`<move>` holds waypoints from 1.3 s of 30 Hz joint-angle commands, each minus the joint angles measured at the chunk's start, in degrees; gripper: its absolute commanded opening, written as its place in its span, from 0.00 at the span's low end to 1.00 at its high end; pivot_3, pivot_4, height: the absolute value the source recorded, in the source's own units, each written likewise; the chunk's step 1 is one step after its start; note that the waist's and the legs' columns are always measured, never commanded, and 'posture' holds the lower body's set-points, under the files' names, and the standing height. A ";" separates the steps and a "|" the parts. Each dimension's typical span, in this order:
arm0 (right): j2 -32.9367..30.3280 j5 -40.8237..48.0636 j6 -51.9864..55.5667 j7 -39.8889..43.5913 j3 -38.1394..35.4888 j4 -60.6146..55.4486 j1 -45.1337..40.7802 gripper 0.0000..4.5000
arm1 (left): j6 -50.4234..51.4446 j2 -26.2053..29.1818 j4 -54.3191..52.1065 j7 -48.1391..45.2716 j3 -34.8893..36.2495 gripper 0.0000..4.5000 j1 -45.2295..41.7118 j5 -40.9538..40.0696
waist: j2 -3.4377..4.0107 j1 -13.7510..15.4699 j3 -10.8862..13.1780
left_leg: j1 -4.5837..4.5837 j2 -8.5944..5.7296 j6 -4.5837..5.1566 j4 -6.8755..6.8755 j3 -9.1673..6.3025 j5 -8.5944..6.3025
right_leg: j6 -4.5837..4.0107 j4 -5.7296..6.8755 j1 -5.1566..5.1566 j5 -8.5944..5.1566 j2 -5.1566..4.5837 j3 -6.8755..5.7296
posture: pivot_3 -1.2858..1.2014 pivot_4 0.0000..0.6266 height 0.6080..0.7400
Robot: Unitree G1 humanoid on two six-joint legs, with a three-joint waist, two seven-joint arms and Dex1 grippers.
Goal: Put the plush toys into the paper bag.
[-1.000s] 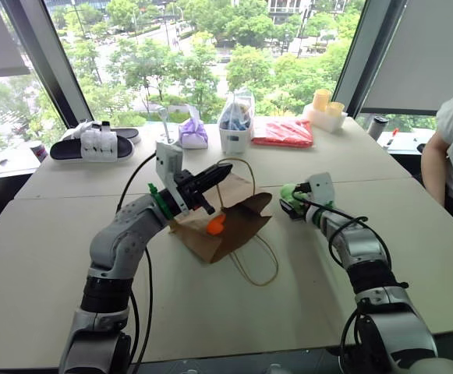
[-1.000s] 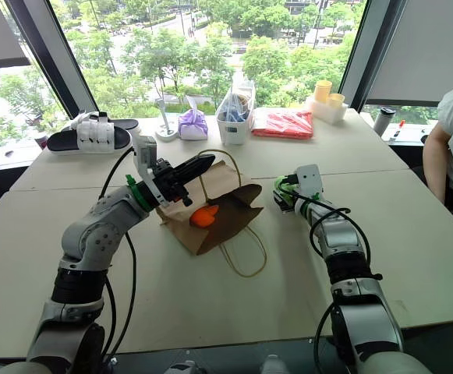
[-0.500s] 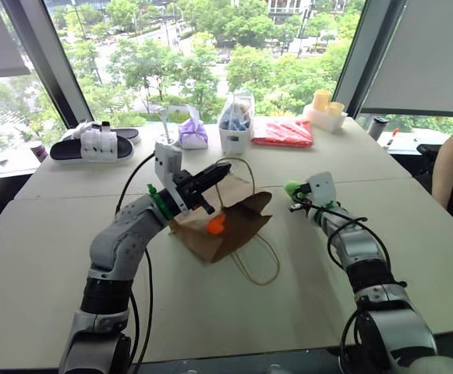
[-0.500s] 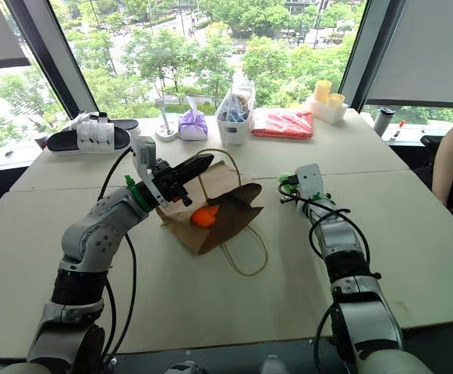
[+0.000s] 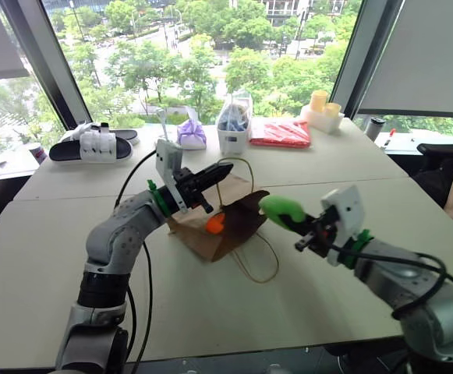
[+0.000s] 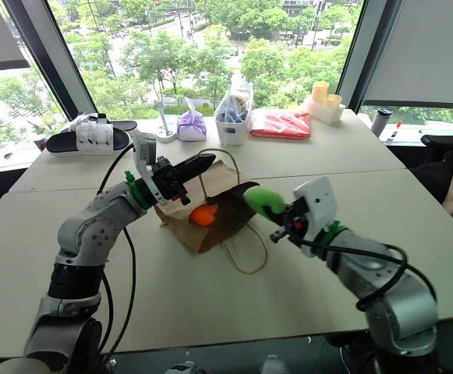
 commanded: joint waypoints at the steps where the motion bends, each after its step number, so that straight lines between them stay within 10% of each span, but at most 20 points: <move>1: 5.61 -2.91 -2.70 -4.98 5.60 3.97 -1.32 0.04 | 0.31 0.65 -0.48 -1.04 1.36 0.00 -1.67 -1.20 | 0.00 0.02 0.00 | -0.01 0.00 0.00 0.00 -0.01 0.00 | 0.00 0.00 0.00 0.00 0.00 0.00 | 0.52 0.24 1.00; 12: 15.05 -18.43 -26.46 -6.58 18.03 39.56 -16.18 0.04 | 3.01 -0.14 -5.63 1.75 2.15 0.00 0.69 -3.81 | 0.00 -0.38 0.00 | -0.01 -0.02 -0.39 -0.08 0.03 0.22 | -0.01 0.02 -0.10 0.01 0.01 0.00 | 0.52 0.24 1.00; 21: 19.02 -23.49 -36.22 -3.71 20.08 50.98 -18.34 0.99 | 3.00 -0.96 -8.21 4.26 2.38 0.00 2.89 -4.32 | 0.00 -0.19 0.00 | -0.09 -0.02 -0.44 -0.12 -0.03 0.25 | -0.01 0.00 -0.17 0.01 -0.02 0.00 | 0.52 0.24 1.00; 31: 1.92 -6.69 -11.25 7.29 5.89 9.99 -4.78 0.99 | 3.06 -0.11 -7.19 3.91 2.41 0.00 3.24 -4.12 | 0.01 0.09 0.00 | -0.15 -0.02 -0.19 -0.08 -0.09 0.10 | -0.01 -0.03 -0.18 0.00 0.00 -0.01 | 0.52 0.24 1.00; 39: -3.53 -4.58 -7.42 7.93 4.63 9.01 3.14 0.99 | 2.72 -0.69 -5.85 2.95 1.68 0.00 2.74 -3.85 | -0.01 0.05 -0.01 | -0.07 -0.01 -0.05 -0.07 0.04 0.03 | -0.01 -0.03 -0.08 0.00 0.01 -0.03 | 0.52 0.24 1.00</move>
